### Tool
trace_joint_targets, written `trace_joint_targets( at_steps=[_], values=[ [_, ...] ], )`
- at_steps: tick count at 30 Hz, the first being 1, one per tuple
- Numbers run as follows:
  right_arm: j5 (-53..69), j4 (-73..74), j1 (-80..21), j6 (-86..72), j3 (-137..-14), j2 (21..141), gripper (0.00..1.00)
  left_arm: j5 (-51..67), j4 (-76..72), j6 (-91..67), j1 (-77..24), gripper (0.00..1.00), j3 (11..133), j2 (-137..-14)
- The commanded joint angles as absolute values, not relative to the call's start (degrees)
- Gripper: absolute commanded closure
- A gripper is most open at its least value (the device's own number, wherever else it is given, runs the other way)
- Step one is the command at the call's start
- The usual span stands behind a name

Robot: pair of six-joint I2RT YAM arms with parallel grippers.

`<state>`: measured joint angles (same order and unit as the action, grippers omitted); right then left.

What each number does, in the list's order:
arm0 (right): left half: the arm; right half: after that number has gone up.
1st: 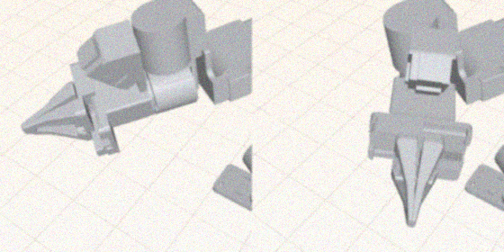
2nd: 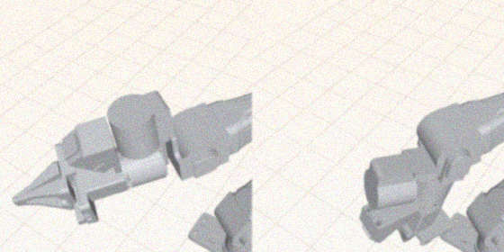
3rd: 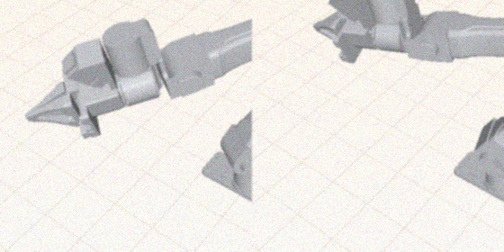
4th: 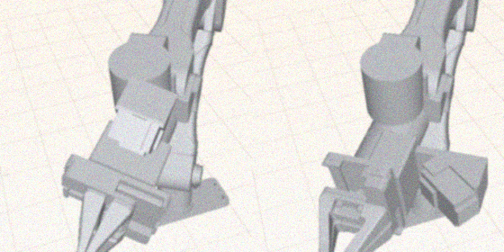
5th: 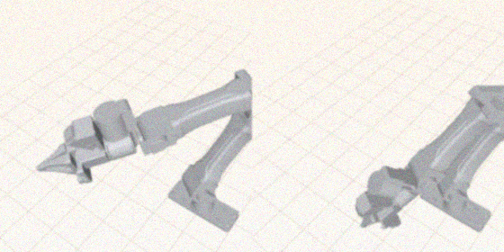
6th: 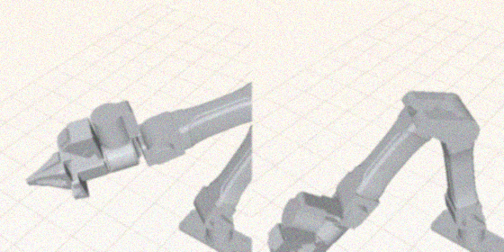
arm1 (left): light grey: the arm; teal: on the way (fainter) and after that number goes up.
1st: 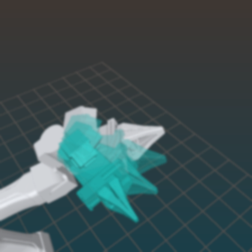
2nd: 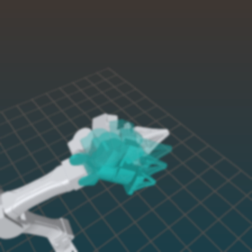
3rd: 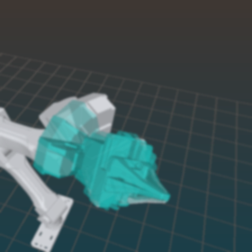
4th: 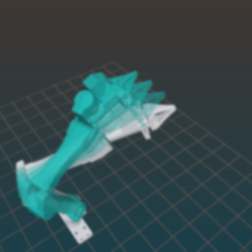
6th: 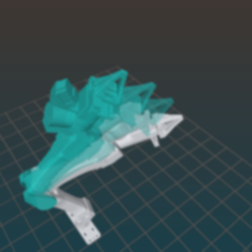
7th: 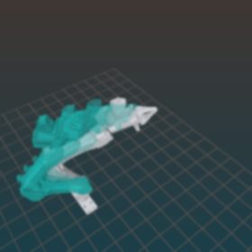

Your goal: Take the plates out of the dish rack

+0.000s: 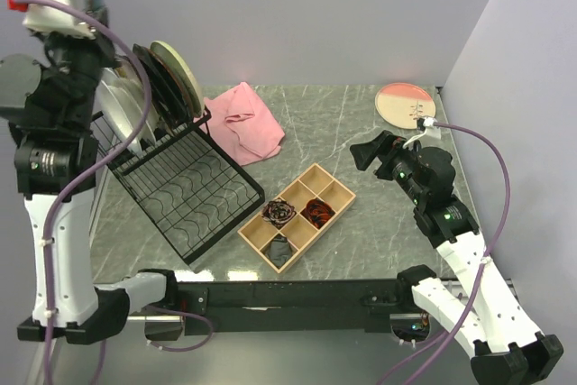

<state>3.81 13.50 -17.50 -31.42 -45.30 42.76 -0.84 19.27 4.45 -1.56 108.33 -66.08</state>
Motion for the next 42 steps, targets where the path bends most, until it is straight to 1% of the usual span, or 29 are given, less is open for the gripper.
trace_joint_targets(
  at_steps=[1,4,5,6,8,9,11,12,14,15,17,18,19,20,21,22,24,26,28,31,32,33,35,39,40,42],
  values=[
    [2.6,11.4,-17.9,-30.1,-45.7,42.2,0.00,0.2,6.1,11.5,-10.6,0.99,114.0,-67.4],
    [2.5,11.5,-18.0,-30.1,-45.8,42.5,0.00,-6.6,5.9,18.5,-19.0,0.99,113.8,-70.0],
    [2.5,11.3,-18.0,-30.1,-45.5,42.5,0.00,-10.2,3.1,20.6,-21.2,0.99,112.8,-70.3],
    [2.3,11.3,-17.9,-30.1,-45.5,42.4,0.00,-12.3,1.3,24.7,-25.5,0.99,110.2,-70.4],
    [1.8,11.2,-17.9,-30.3,-45.4,42.1,0.00,-15.2,-2.3,29.1,-30.2,0.99,107.9,-70.4],
    [1.8,10.7,-18.0,-30.3,-45.3,42.1,0.00,-18.8,-5.6,33.8,-35.1,0.99,106.1,-70.6],
    [1.5,10.5,-18.0,-30.6,-45.1,42.0,0.00,-21.3,-9.1,41.3,-40.1,0.99,104.0,-71.3],
    [1.2,10.5,-18.0,-30.8,-45.0,42.1,0.00,-23.4,-12.5,43.7,-45.3,0.99,101.5,-71.6],
    [0.1,10.7,-17.9,-32.0,-45.2,41.9,0.00,-25.4,-15.9,50.6,-50.3,0.99,98.4,-72.6],
    [-1.0,11.6,-18.0,-32.7,-45.8,42.0,0.00,-26.2,-18.1,52.8,-55.0,0.99,94.3,-72.9],
    [-3.2,14.8,-17.4,-35.5,-48.9,42.6,0.00,-29.4,-26.4,59.5,-59.0,0.99,89.4,-73.4],
    [-2.5,15.1,-16.7,-36.6,-50.0,42.8,0.00,-30.5,-29.1,60.9,-62.1,0.99,84.9,-73.6],
    [-0.9,15.1,-13.9,-39.2,-51.0,43.4,0.00,-31.7,-32.7,61.7,-63.4,0.99,83.1,-73.7],
    [2.6,14.2,-12.2,-40.4,-52.8,44.0,0.00,-32.2,-33.4,61.8,-65.5,0.99,81.5,-73.7],
    [11.6,13.4,-9.6,-41.6,-53.8,44.8,0.02,-32.6,-33.5,61.4,-66.3,0.99,78.8,-73.6],
    [17.3,12.2,-5.0,-44.1,-54.7,46.8,0.03,-33.6,-36.0,61.2,-67.1,0.99,77.1,-73.5],
    [27.2,10.8,-1.4,-46.0,-58.3,49.4,0.06,-34.4,-39.8,61.6,-69.6,0.99,71.4,-73.0],
    [30.7,11.9,-0.5,-45.0,-62.8,53.1,0.07,-36.1,-43.1,62.6,-71.9,0.99,68.5,-74.2],
    [34.5,12.1,-0.4,-44.6,-64.4,55.1,0.07,-37.9,-44.8,63.1,-72.8,0.99,66.1,-75.9],
    [38.9,7.1,-0.4,-47.9,-61.9,55.4,0.05,-38.8,-48.7,64.2,-74.3,0.99,63.4,-80.3],
    [40.6,2.3,-0.4,-49.2,-60.9,55.5,0.05,-39.6,-49.8,65.6,-74.8,0.99,63.0,-83.0],
    [42.0,1.1,-0.5,-50.3,-60.3,55.8,0.04,-40.5,-53.2,66.7,-75.1,0.99,62.3,-84.4],
    [43.8,2.6,-0.6,-50.1,-61.3,57.7,0.04,-40.4,-56.4,69.3,-75.8,0.99,61.3,-87.5],
    [43.2,3.3,-1.1,-46.7,-60.5,58.0,0.04,-40.5,-58.8,71.4,-76.5,0.99,62.5,-92.5],
    [42.5,3.9,-1.2,-46.0,-60.2,58.2,0.04,-40.3,-61.4,72.2,-76.6,0.99,62.3,-93.2],
    [38.7,9.7,-1.9,-41.9,-61.4,59.1,0.04,-39.9,-62.4,73.7,-77.0,0.99,62.1,-94.6]
  ],
)
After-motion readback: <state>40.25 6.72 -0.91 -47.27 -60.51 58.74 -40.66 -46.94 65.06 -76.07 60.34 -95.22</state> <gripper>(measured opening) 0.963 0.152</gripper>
